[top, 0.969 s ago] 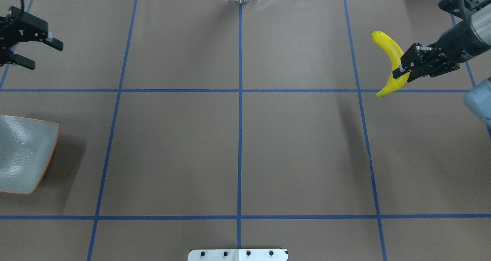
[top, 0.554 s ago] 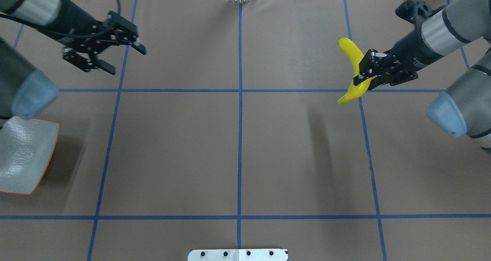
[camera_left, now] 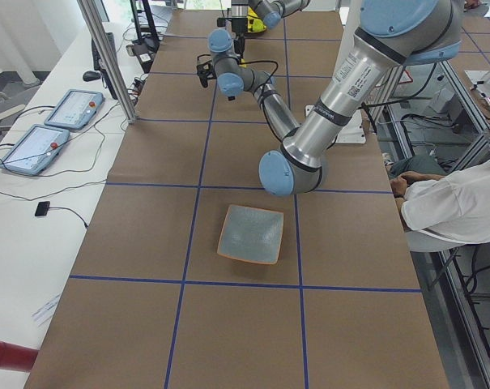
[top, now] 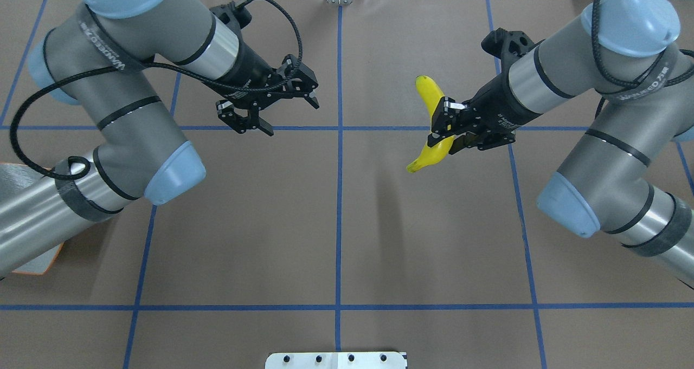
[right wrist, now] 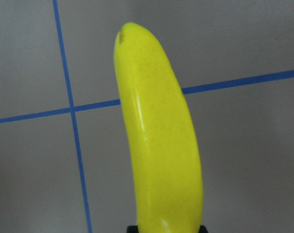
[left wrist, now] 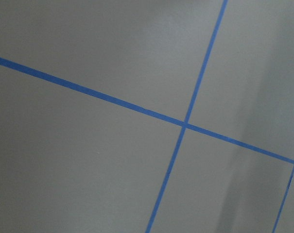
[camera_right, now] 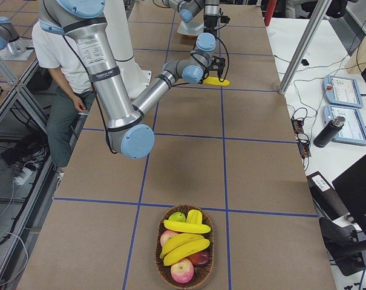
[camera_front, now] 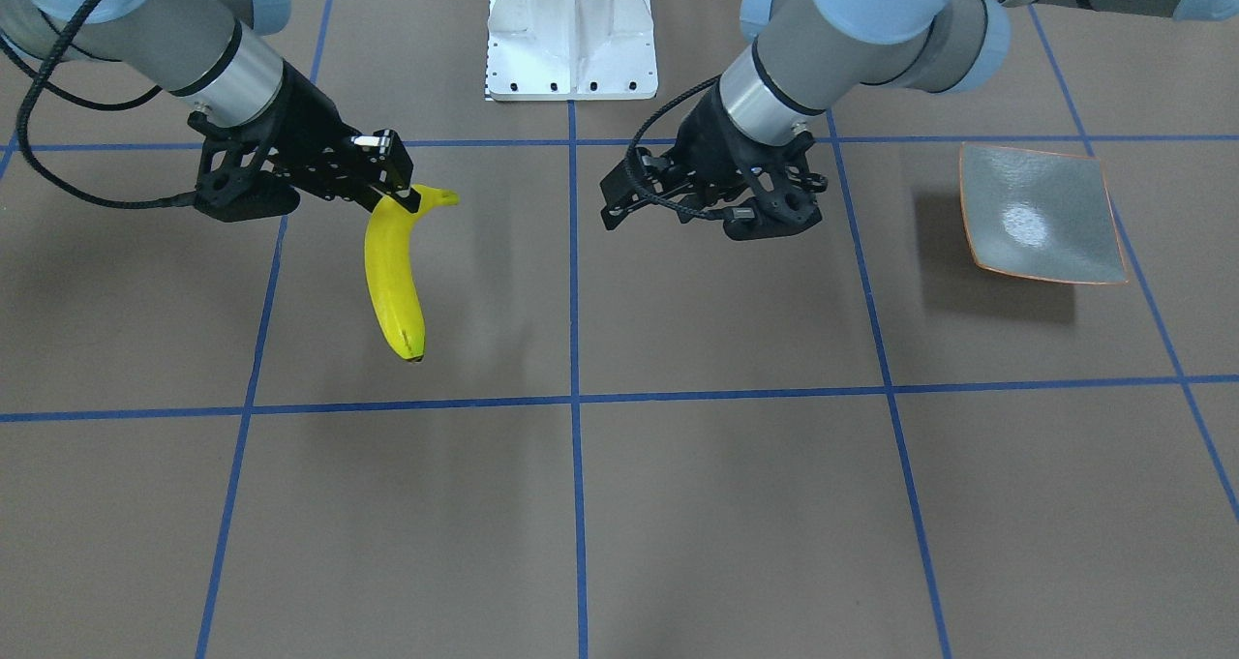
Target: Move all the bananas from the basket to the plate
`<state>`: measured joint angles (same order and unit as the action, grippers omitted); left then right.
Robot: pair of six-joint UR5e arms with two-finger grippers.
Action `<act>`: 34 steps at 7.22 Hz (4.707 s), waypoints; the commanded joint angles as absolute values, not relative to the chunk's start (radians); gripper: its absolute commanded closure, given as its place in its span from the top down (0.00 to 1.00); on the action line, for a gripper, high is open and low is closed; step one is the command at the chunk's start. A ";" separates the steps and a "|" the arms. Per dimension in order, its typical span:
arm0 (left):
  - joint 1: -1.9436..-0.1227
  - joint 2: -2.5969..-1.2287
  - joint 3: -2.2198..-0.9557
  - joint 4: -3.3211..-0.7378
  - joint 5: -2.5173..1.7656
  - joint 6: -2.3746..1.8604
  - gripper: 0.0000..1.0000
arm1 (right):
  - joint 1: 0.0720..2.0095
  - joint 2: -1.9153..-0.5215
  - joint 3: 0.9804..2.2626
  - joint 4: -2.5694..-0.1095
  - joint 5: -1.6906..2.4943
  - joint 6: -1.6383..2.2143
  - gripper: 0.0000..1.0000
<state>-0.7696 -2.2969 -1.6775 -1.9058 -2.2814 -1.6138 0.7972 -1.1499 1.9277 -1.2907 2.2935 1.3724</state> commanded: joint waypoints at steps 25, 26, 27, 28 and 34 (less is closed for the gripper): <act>-0.706 -2.253 -1.673 -2.114 -2.215 -1.760 0.00 | 0.730 -1.093 2.019 -1.289 2.209 1.456 1.00; -0.741 -2.176 -1.725 -2.112 -2.220 -1.735 0.00 | 0.770 -1.141 2.037 -1.290 2.210 1.451 1.00; -0.776 -2.125 -1.744 -2.111 -2.224 -1.679 0.00 | 0.805 -1.179 2.034 -1.289 2.204 1.441 1.00; -0.835 -2.047 -1.756 -2.108 -2.293 -1.602 0.00 | 0.840 -1.207 2.033 -1.289 2.200 1.436 1.00; -1.153 -1.461 -1.832 -2.100 -2.309 -0.866 0.00 | 0.994 -1.365 2.040 -1.290 2.201 1.280 1.00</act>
<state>-1.1146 -1.5302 -1.8425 -2.1015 -2.3483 -0.9580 0.9718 -1.3307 2.0389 -1.2901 2.2009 1.3274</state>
